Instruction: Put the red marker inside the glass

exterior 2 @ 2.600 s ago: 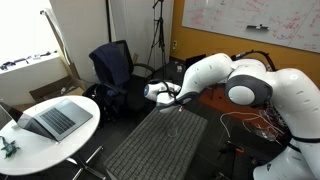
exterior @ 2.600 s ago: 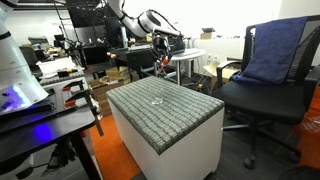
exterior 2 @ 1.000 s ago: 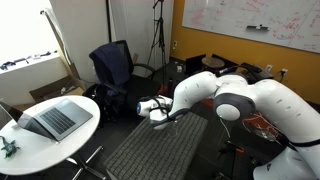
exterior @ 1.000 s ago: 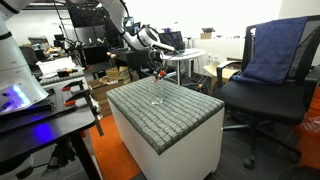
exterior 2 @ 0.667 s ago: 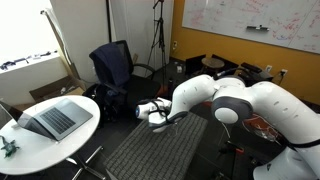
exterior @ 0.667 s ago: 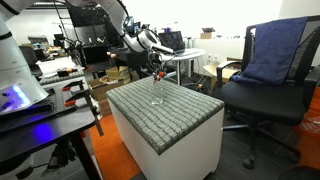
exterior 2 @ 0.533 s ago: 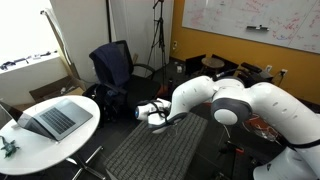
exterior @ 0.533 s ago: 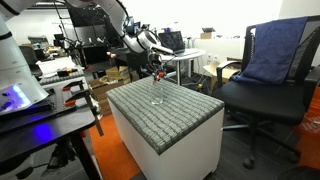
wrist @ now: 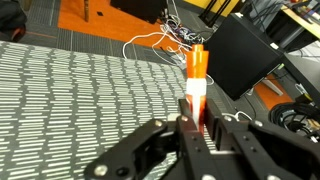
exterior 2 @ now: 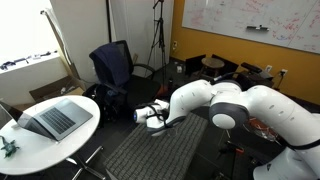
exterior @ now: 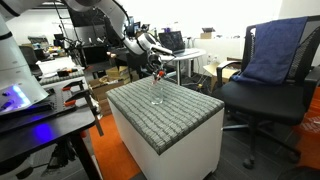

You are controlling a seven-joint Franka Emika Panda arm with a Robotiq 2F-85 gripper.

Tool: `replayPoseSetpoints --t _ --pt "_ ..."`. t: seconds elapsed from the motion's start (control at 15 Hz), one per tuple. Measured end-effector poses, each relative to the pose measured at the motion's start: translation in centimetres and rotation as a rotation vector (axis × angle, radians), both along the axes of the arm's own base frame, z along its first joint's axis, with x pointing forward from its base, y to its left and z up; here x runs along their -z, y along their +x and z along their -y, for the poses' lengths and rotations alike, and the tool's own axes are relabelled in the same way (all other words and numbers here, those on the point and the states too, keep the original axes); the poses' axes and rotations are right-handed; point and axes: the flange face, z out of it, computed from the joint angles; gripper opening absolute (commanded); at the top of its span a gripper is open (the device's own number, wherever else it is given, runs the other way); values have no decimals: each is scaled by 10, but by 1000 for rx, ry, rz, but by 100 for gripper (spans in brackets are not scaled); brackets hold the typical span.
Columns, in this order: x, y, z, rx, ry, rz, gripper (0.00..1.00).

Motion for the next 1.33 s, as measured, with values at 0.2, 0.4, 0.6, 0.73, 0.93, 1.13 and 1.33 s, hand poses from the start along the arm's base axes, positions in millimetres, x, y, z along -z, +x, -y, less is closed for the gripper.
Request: replayPoseSetpoints --t 0.2,0.4,0.6,0.73,0.93,1.13,1.33 --pt "0 1 -1 -4 -28 -11 5" --pt "2 2 -2 -8 -52 -22 5" --pt "4 2 -4 -8 -67 -30 5" --pt "7 2 -5 -9 -73 -33 5" --pt "11 3 -7 -16 -77 -33 5" --pt "15 3 -10 -21 -78 -34 5" --pt "17 4 -14 -27 -77 -33 5"
